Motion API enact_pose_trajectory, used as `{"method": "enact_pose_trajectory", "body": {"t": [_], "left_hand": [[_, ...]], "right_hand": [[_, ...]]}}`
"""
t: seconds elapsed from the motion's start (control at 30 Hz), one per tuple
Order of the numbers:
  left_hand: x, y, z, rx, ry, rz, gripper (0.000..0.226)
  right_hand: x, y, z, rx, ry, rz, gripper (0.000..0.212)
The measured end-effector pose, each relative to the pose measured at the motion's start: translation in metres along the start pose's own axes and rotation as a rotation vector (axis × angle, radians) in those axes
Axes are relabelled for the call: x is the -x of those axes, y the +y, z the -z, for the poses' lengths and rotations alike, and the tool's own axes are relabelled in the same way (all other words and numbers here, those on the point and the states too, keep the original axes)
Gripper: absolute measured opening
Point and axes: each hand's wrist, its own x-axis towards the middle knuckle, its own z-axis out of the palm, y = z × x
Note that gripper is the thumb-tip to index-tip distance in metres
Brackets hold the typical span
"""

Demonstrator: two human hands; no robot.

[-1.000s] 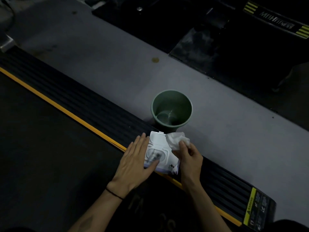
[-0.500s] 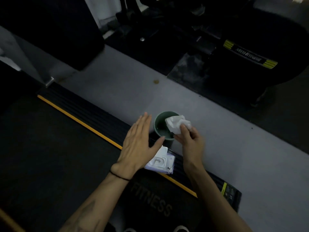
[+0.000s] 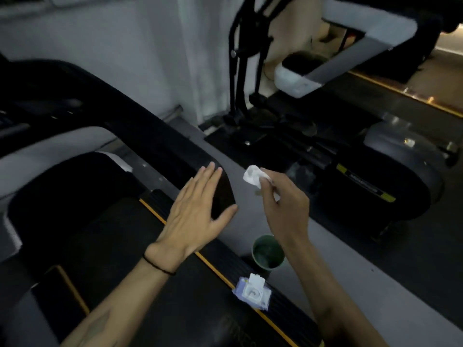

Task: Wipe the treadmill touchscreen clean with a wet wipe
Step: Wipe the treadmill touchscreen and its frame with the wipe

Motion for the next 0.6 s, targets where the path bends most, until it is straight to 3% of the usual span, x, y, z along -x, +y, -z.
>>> {"method": "enact_pose_trajectory", "body": {"t": [0.23,0.4,0.6], "left_hand": [[-0.003,-0.066,0.197,-0.212,0.182,0.131,0.094],[0.019,-0.120,0.272,-0.329,0.263,0.260,0.093],[0.013,-0.201,0.300,-0.367,0.294,0.395,0.091]], "right_hand": [[-0.107,-0.156,-0.053,0.154,-0.046,0.681,0.020],[-0.131,-0.227,-0.108,0.014,0.043,0.789,0.023],[-0.161,-0.279,-0.215,-0.237,0.016,0.815,0.019]]}}
